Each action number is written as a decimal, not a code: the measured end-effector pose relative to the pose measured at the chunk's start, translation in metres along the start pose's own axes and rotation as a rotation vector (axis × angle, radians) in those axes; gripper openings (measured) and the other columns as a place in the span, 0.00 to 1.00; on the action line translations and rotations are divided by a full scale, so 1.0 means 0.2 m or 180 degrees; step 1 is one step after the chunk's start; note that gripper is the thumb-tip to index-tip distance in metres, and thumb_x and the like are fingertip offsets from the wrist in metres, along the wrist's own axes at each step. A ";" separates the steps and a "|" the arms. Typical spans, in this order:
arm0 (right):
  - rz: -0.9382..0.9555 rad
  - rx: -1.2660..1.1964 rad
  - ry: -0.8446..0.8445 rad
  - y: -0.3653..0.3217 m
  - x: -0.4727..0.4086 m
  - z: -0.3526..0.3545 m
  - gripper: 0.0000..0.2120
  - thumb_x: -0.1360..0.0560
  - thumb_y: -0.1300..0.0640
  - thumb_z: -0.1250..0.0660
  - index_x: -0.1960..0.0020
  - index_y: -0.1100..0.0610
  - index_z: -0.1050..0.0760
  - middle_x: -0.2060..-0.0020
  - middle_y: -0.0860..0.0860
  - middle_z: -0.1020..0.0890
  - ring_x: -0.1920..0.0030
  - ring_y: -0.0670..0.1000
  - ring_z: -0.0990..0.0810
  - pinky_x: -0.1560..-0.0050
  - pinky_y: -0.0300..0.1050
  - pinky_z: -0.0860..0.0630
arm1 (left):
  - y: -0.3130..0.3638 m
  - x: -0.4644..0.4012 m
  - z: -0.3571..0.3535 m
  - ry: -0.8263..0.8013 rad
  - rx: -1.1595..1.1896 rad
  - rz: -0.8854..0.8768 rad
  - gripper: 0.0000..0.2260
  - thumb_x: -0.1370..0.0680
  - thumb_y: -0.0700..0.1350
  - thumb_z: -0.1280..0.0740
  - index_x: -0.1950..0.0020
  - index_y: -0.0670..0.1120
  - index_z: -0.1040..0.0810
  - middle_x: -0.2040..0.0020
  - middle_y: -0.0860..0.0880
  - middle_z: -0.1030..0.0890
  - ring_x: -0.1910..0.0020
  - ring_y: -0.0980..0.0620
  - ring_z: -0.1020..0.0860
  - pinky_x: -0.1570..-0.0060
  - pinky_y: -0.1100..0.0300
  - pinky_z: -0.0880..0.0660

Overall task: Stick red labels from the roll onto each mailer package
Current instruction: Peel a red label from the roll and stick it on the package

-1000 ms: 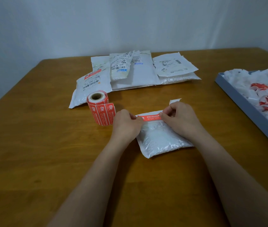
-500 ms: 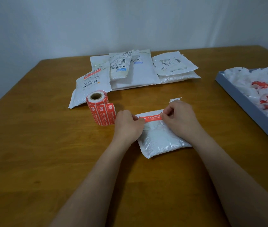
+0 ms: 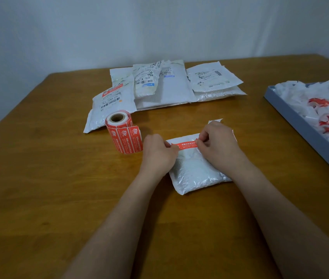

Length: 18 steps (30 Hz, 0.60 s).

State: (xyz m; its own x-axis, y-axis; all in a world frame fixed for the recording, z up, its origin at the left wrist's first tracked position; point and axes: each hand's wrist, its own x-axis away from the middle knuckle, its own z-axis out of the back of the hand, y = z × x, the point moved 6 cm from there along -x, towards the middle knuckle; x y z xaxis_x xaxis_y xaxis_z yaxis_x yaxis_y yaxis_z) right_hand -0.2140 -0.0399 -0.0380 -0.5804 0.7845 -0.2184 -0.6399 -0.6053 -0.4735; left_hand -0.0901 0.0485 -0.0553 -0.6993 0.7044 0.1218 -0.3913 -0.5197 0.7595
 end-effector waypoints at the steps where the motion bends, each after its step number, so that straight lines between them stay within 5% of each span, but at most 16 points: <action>1: 0.0003 0.0048 -0.0019 0.00 0.00 0.00 0.08 0.23 0.61 0.34 0.62 0.56 0.27 0.57 0.50 0.27 0.58 0.45 0.29 0.62 0.32 0.37 | 0.00 0.00 0.00 0.0001 -0.0014 0.0002 0.09 0.22 0.43 0.32 0.49 0.39 0.17 0.63 0.51 0.24 0.65 0.55 0.25 0.71 0.67 0.31; 11: 0.0000 0.0132 0.0039 -0.01 0.00 -0.03 0.08 0.23 0.60 0.34 0.61 0.56 0.28 0.56 0.51 0.27 0.52 0.49 0.26 0.44 0.41 0.27 | 0.00 -0.01 -0.02 0.0118 -0.0051 0.0019 0.09 0.25 0.44 0.28 0.50 0.39 0.16 0.54 0.47 0.19 0.62 0.53 0.24 0.71 0.69 0.34; 15: -0.0022 0.0153 0.0077 -0.01 0.01 -0.02 0.05 0.23 0.59 0.34 0.58 0.57 0.25 0.54 0.52 0.26 0.48 0.51 0.24 0.45 0.44 0.26 | 0.01 0.00 -0.02 0.0122 -0.0141 -0.0024 0.09 0.27 0.44 0.27 0.64 0.41 0.18 0.61 0.45 0.20 0.68 0.53 0.25 0.73 0.67 0.36; 18: 0.0030 0.0590 0.0238 -0.02 0.02 0.01 0.05 0.23 0.53 0.34 0.54 0.54 0.22 0.51 0.50 0.23 0.47 0.50 0.25 0.52 0.45 0.26 | 0.01 -0.01 -0.02 0.0152 -0.0172 -0.0035 0.10 0.28 0.45 0.26 0.65 0.40 0.18 0.60 0.44 0.20 0.66 0.52 0.24 0.72 0.65 0.32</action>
State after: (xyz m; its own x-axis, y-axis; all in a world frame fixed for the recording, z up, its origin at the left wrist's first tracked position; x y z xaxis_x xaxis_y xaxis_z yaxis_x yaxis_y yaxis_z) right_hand -0.2154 -0.0346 -0.0355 -0.5521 0.7824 -0.2882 -0.7205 -0.6216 -0.3074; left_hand -0.0920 0.0446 -0.0560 -0.7220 0.6870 0.0822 -0.4298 -0.5384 0.7248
